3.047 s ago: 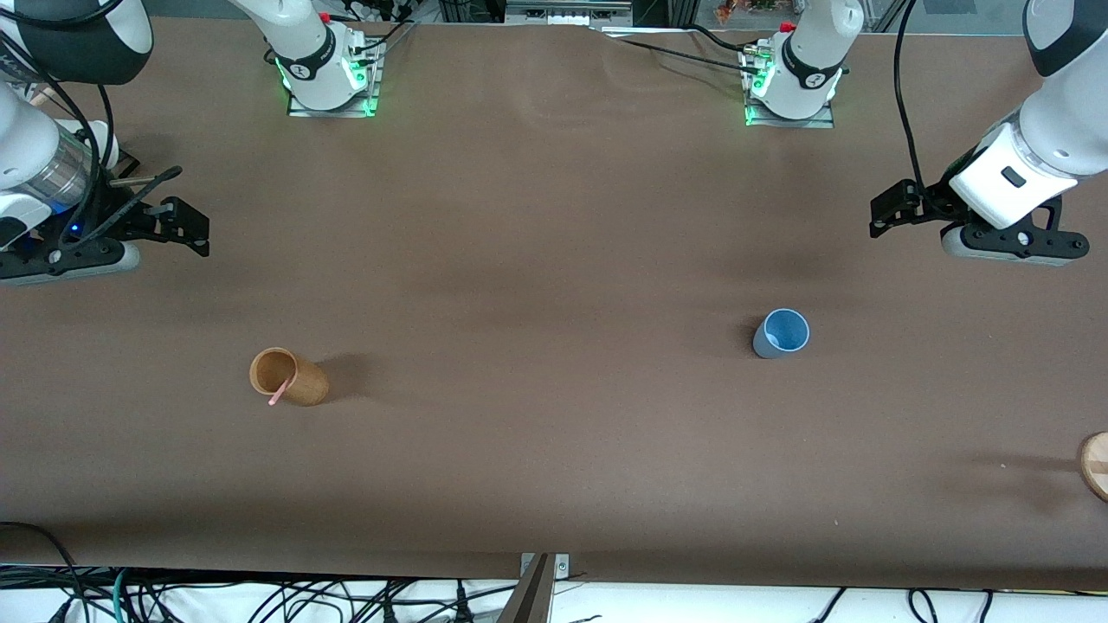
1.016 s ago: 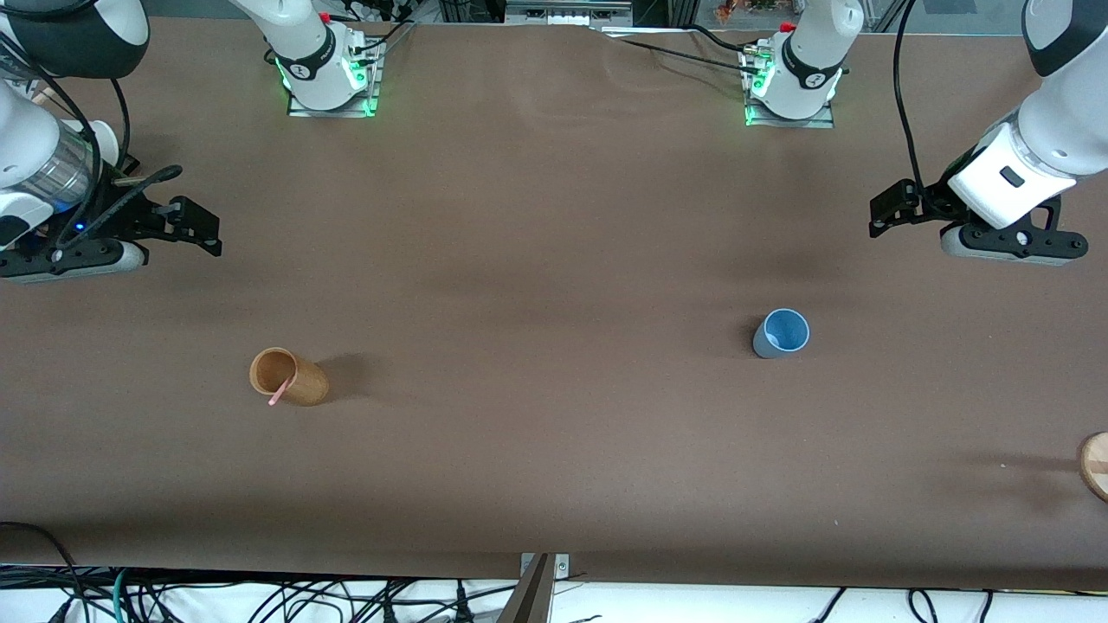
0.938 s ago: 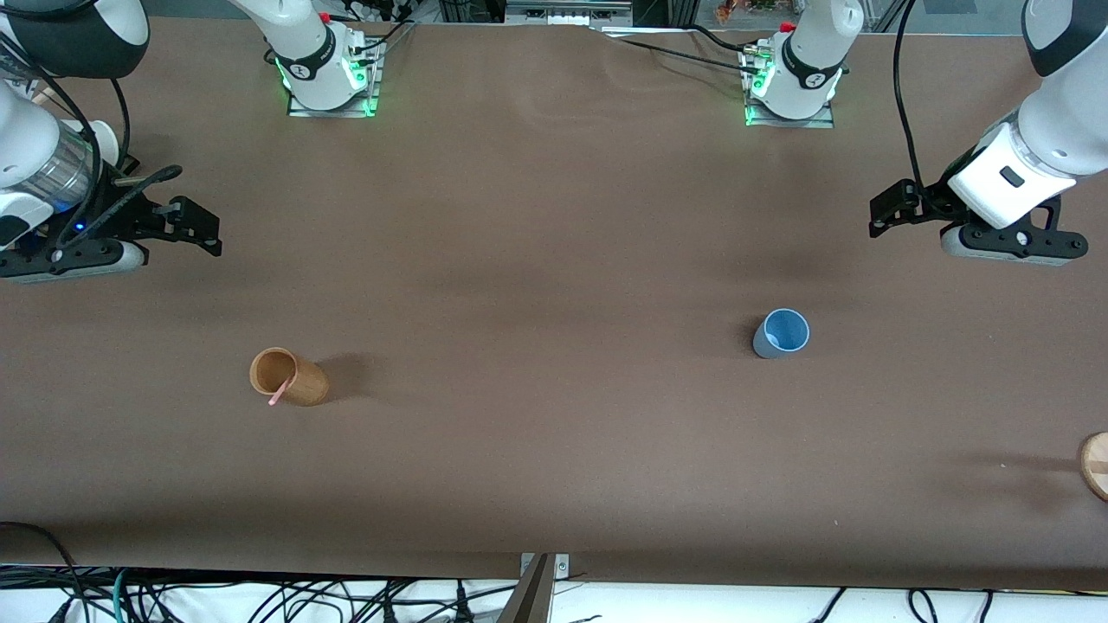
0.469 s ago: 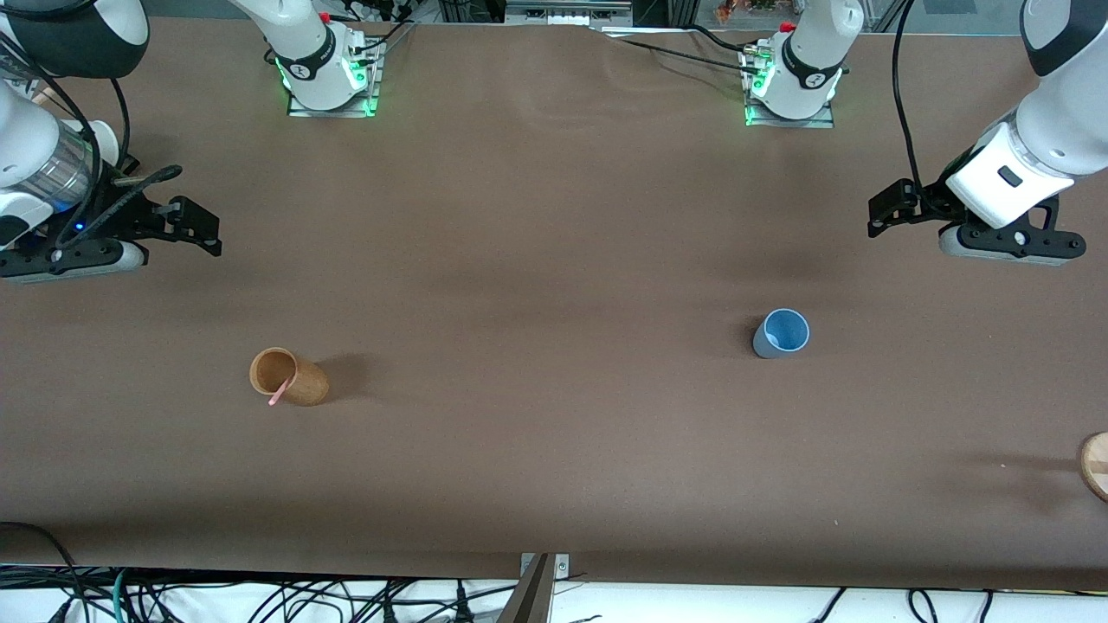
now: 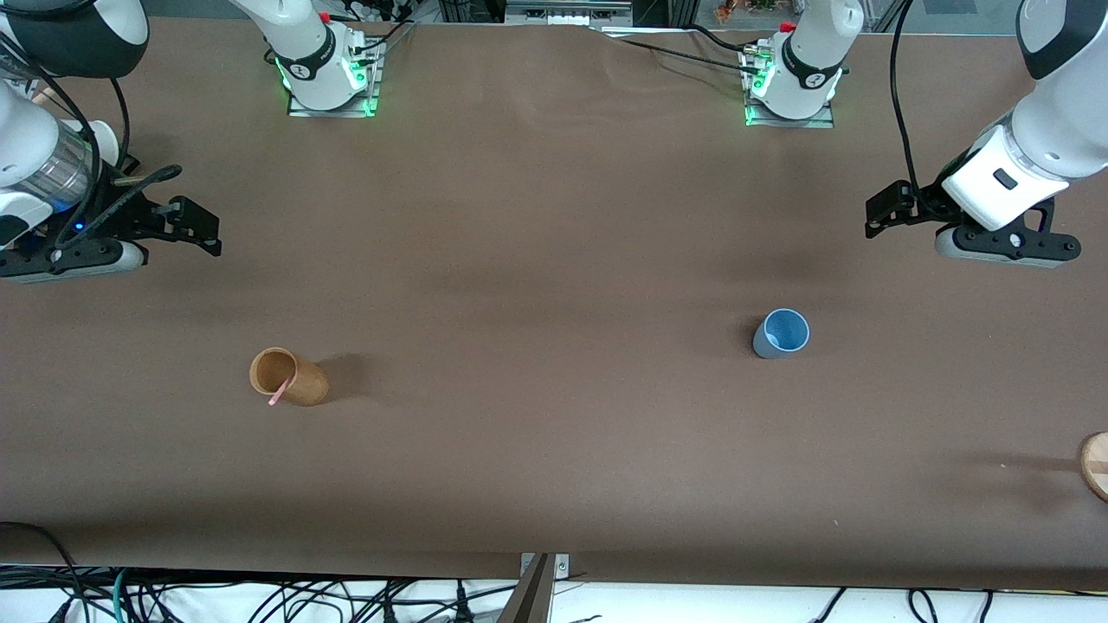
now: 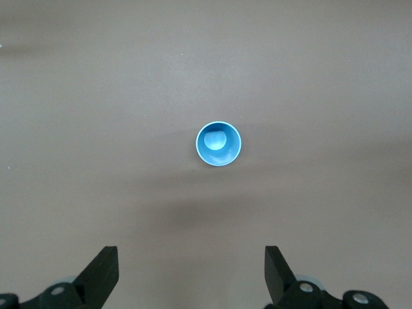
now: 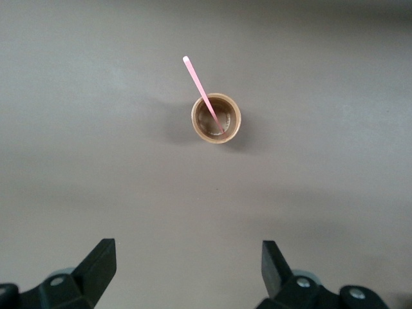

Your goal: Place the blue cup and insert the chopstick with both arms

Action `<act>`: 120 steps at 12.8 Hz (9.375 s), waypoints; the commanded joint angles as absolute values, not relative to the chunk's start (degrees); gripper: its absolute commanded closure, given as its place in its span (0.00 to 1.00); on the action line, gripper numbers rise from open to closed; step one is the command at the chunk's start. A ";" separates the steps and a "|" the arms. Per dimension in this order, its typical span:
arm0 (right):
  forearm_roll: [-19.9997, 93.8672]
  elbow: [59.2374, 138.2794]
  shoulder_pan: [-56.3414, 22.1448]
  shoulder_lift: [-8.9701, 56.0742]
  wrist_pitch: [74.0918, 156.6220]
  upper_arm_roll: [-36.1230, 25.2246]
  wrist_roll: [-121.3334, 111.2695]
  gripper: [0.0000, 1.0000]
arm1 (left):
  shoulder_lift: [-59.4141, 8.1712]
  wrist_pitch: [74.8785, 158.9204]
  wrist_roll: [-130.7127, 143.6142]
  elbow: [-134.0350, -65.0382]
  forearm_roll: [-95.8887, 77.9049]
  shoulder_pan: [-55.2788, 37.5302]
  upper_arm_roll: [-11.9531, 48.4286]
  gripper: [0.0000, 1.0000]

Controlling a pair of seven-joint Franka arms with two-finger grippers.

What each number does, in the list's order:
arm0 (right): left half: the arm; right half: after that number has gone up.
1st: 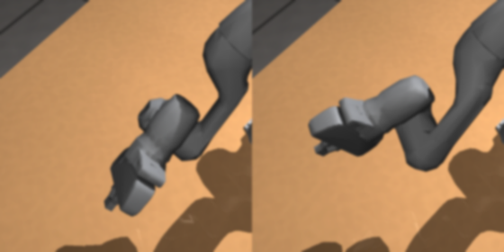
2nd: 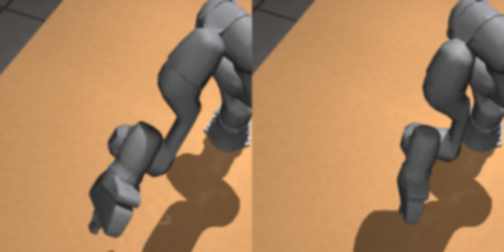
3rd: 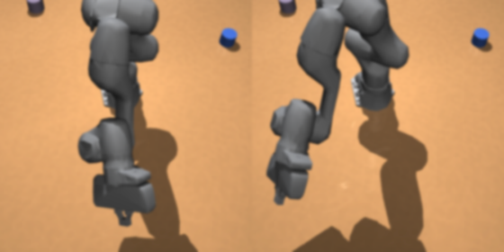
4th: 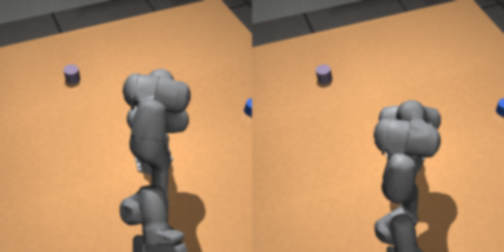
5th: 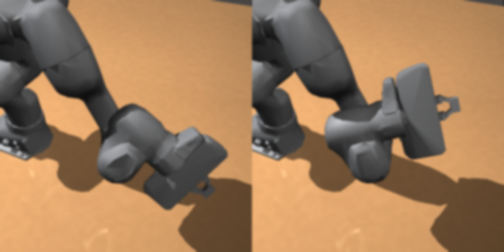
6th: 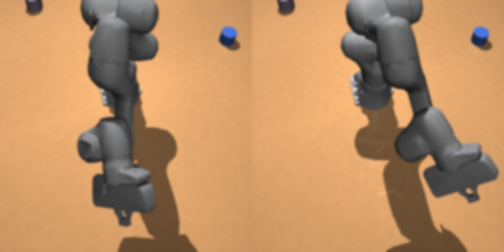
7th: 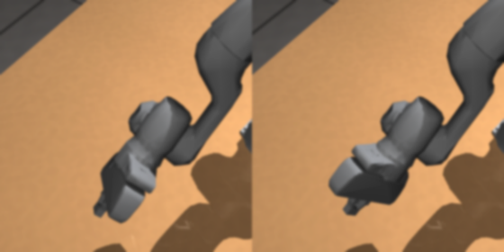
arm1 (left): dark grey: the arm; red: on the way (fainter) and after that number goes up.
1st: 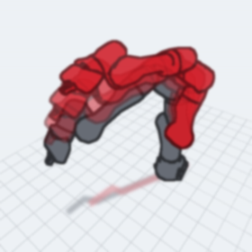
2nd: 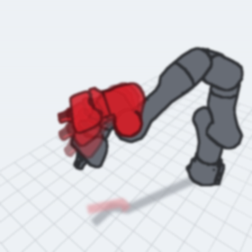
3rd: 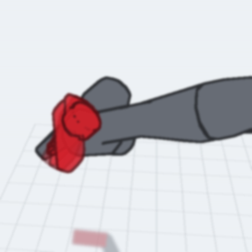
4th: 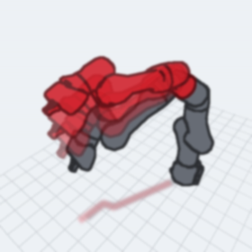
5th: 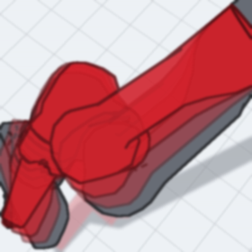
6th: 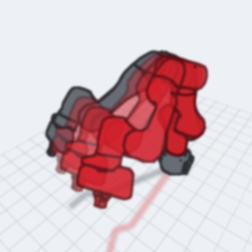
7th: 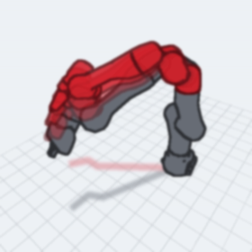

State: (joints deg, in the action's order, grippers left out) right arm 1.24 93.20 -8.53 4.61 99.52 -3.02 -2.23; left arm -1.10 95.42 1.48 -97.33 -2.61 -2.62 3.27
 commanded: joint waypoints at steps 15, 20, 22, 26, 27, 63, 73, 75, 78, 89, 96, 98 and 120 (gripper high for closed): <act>0.79 92.37 -7.73 4.57 98.96 -2.29 -1.84 0.00 | -2.99 93.51 0.62 -95.10 -1.23 -2.99 3.34 0.00; 0.70 91.33 -7.12 4.57 99.49 -2.98 -2.28 0.00 | -7.89 96.31 0.35 -95.10 4.57 -5.36 5.80 0.00; 0.53 90.62 -7.47 4.75 98.88 -2.73 -2.63 0.00 | -11.76 101.75 0.18 -96.24 4.57 -5.62 5.98 0.00; 0.88 90.53 -7.91 7.28 98.08 -2.37 -8.69 0.00 | -19.50 113.44 0.09 -98.95 5.71 -5.36 5.89 0.00; 0.70 90.35 -8.61 8.77 99.04 -2.29 -8.88 0.00 | -19.51 116.34 0.09 -101.84 5.71 -4.93 5.89 0.00; -0.09 88.68 -9.14 33.13 127.35 -2.81 -23.64 0.63 | -39.20 128.85 52.39 -94.48 11.07 -23.64 23.29 0.00; -0.17 88.86 -9.23 30.86 126.65 -2.81 -23.38 1.00 | -25.06 101.81 39.05 -90.19 10.37 -18.13 23.64 0.00; 0.17 88.68 -9.23 27.44 123.15 -2.37 -23.47 1.00 | -24.26 97.40 35.35 -86.42 10.54 -14.95 23.64 0.00; -0.17 88.51 -9.32 21.20 118.76 0.16 -23.38 1.00 | -22.51 92.03 27.10 -81.13 10.37 -7.07 23.82 0.00; -0.09 82.54 -31.00 20.56 112.23 3.87 16.73 1.00 | 1.66 97.18 -0.63 -100.44 3.01 -1.05 6.95 0.00; -5.45 76.49 -43.75 31.18 122.87 1.33 35.06 1.00 | 4.13 101.43 3.87 -103.63 3.08 -0.88 5.98 0.00; -5.45 74.54 -47.71 33.83 123.13 -2.10 37.17 1.00 | 4.74 101.34 -2.25 -103.79 4.30 -0.97 5.98 0.00; -5.10 80.51 -44.56 28.13 120.41 0.17 36.47 1.00 | 1.41 99.76 4.92 -99.40 2.11 -0.26 5.98 0.00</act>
